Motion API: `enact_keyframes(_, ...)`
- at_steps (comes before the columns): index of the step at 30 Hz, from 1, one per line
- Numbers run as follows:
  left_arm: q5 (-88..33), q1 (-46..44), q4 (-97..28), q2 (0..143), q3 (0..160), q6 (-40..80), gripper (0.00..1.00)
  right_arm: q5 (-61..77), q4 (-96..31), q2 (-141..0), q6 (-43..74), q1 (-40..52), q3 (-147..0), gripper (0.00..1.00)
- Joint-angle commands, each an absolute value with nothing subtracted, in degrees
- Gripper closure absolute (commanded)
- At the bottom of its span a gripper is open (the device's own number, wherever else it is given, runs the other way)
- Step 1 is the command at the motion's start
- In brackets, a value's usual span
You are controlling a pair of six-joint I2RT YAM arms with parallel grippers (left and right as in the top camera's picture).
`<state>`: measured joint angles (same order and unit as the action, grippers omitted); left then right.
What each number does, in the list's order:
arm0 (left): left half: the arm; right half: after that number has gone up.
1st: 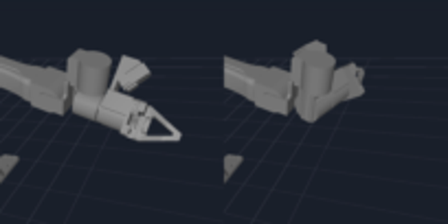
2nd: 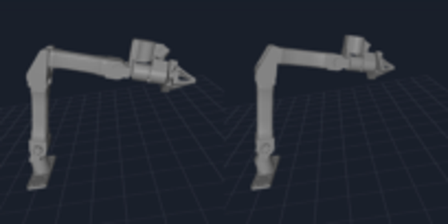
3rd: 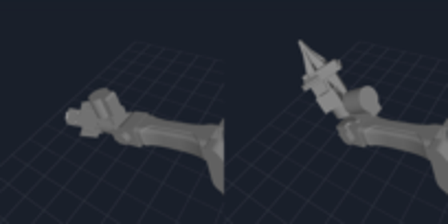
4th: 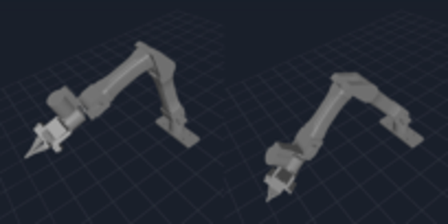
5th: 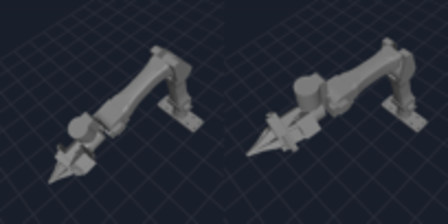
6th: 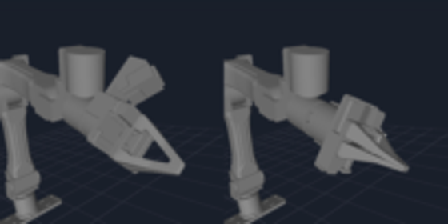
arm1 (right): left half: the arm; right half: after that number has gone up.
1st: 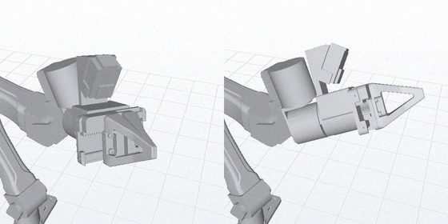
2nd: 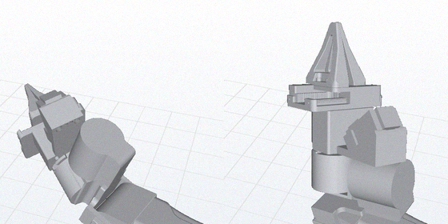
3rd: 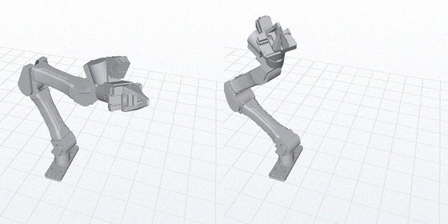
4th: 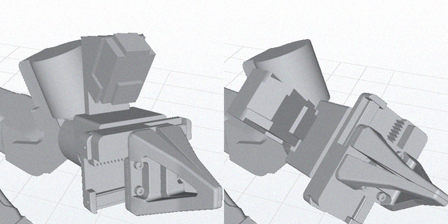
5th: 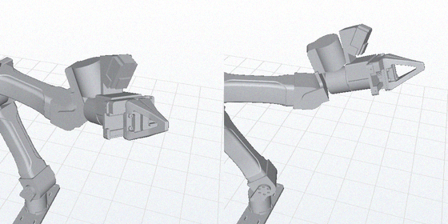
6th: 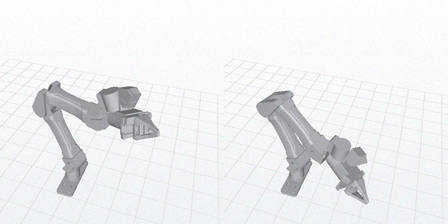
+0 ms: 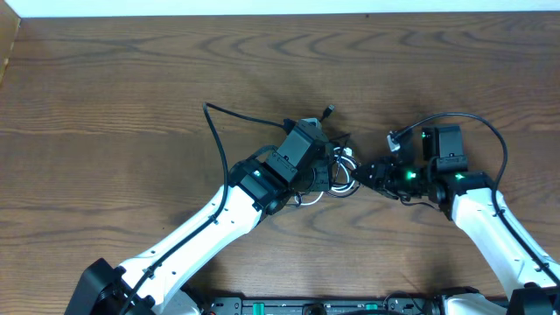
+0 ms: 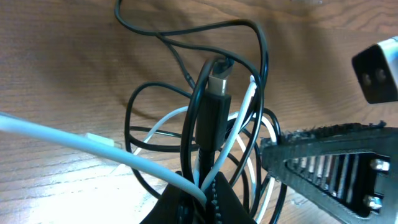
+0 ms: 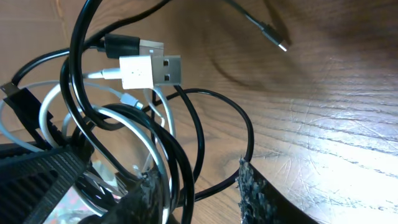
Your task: Untangle cables
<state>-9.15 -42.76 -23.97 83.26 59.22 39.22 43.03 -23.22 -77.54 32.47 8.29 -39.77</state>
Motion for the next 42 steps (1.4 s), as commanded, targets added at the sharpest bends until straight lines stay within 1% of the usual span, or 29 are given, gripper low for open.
enact_keyframes(1, -11.86, -42.74, -23.22, 83.48, 59.20, 39.77, 0.92, 41.91, -22.61, -77.82, 32.93, 9.61, -39.94, 0.66)
enact_keyframes(3, -12.01, -42.76, -23.03, 83.48, 59.20, 39.77, 0.93, 41.89, -22.22, -77.82, 33.58, 10.37, -39.94, 0.67)
enact_keyframes(5, -12.01, -42.78, -22.70, 83.48, 59.20, 39.77, 0.93, 41.56, -22.06, -77.82, 33.71, 11.07, -39.94, 0.70)
enact_keyframes(7, -11.99, -42.85, -22.57, 83.48, 59.20, 39.77, 0.93, 40.51, -22.24, -77.82, 33.85, 11.60, -39.94, 0.77)
enact_keyframes(8, -11.99, -42.83, -22.61, 83.48, 59.20, 39.75, 0.92, 39.24, -22.55, -77.82, 33.85, 12.05, -39.94, 0.85)
enact_keyframes(11, -11.55, -42.83, -23.09, 83.48, 59.20, 39.70, 0.92, 33.95, -24.73, -77.82, 33.85, 12.97, -39.94, 0.99)
enact_keyframes(13, -10.90, -42.83, -23.75, 83.48, 59.20, 39.66, 0.91, 29.82, -26.63, -77.82, 33.85, 13.26, -39.94, 0.99)
enact_keyframes(16, -10.90, -42.83, -24.32, 83.50, 59.20, 39.53, 0.88, 28.71, -27.11, -77.82, 33.58, 13.28, -39.94, 0.99)
enact_keyframes(20, -10.92, -42.83, -24.34, 83.59, 59.18, 39.53, 0.84, 33.34, -24.03, -77.80, 33.36, 13.28, -39.94, 0.99)
enact_keyframes(24, -10.92, -42.83, -24.36, 83.64, 59.18, 39.53, 0.84, 34.24, -21.43, -77.80, 33.39, 13.28, -39.94, 0.99)
enact_keyframes(29, -10.92, -42.83, -24.36, 83.64, 59.20, 39.53, 0.83, 35.31, -21.19, -77.80, 33.36, 13.30, -39.94, 0.99)
enact_keyframes(33, -11.07, -42.85, -24.36, 83.92, 59.18, 39.53, 0.83, 41.45, -18.92, -77.80, 33.34, 13.39, -39.94, 0.99)
enact_keyframes(34, -11.27, -42.83, -24.36, 83.96, 59.18, 39.53, 0.79, 43.40, -17.74, -77.80, 33.32, 13.39, -39.94, 0.99)
enact_keyframes(37, -11.60, -42.85, -24.34, 84.01, 59.18, 39.51, 0.79, 48.60, -13.13, -77.80, 33.36, 13.39, -39.94, 0.99)
enact_keyframes(42, -11.55, -42.83, -23.64, 84.01, 59.18, 38.81, 0.78, 49.32, -11.14, -77.80, 33.39, 13.41, -39.94, 0.99)
